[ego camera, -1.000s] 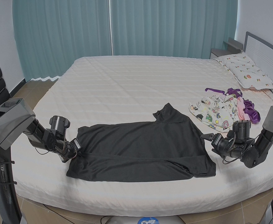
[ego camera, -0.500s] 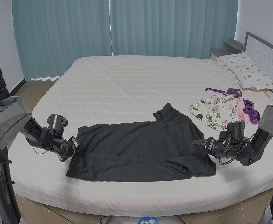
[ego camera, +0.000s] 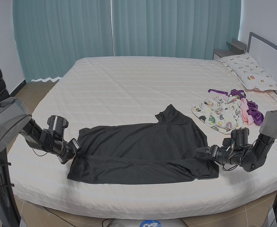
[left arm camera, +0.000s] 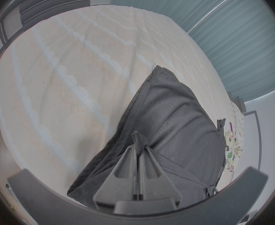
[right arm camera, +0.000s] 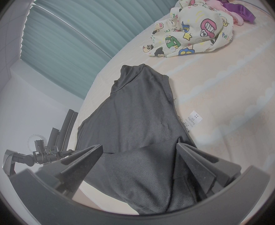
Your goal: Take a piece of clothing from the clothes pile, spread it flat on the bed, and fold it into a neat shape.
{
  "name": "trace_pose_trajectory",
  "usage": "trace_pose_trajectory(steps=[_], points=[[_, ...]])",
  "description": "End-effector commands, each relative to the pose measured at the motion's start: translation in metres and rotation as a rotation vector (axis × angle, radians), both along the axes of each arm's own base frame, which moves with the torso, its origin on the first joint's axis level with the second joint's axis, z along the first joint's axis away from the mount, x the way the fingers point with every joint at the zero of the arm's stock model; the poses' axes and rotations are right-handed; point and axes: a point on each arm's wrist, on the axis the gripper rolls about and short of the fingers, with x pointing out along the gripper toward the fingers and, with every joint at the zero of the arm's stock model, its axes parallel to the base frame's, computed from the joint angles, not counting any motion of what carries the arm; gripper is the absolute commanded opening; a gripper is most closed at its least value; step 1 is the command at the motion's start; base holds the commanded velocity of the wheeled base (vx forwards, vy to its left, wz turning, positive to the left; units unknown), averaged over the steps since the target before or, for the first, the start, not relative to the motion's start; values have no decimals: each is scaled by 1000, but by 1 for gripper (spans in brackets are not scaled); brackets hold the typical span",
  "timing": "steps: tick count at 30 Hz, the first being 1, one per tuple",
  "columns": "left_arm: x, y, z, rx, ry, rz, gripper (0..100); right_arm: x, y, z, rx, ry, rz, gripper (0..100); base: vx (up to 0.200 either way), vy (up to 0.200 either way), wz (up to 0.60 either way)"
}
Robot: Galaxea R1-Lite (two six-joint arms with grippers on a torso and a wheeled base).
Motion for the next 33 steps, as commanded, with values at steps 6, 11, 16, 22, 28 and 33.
trace_pose_trajectory(steps=[6, 11, 16, 22, 28, 33], points=[[1, 0, 0, -2, -2, -1, 0, -1, -2, -10, -4, 13, -1, 100, 0, 0, 0], [0, 0, 0, -3, -1, -2, 0, -3, -2, -12, -7, 21, 1, 100, 0, 0, 0], [1, -1, -1, -3, -1, -3, 0, -3, -2, -15, -6, 32, 3, 100, 0, 0, 0], [1, 0, -1, -3, 1, -1, 0, -2, -2, -17, -6, 38, 3, 0, 0, 0, 0], [1, -1, -2, -3, 3, -3, 0, -3, -4, -15, -4, 34, -2, 0, 0, 0, 0], [1, -1, -2, -3, 3, -3, 0, -2, -6, -11, 9, 20, -12, 0, 0, 0, 0]])
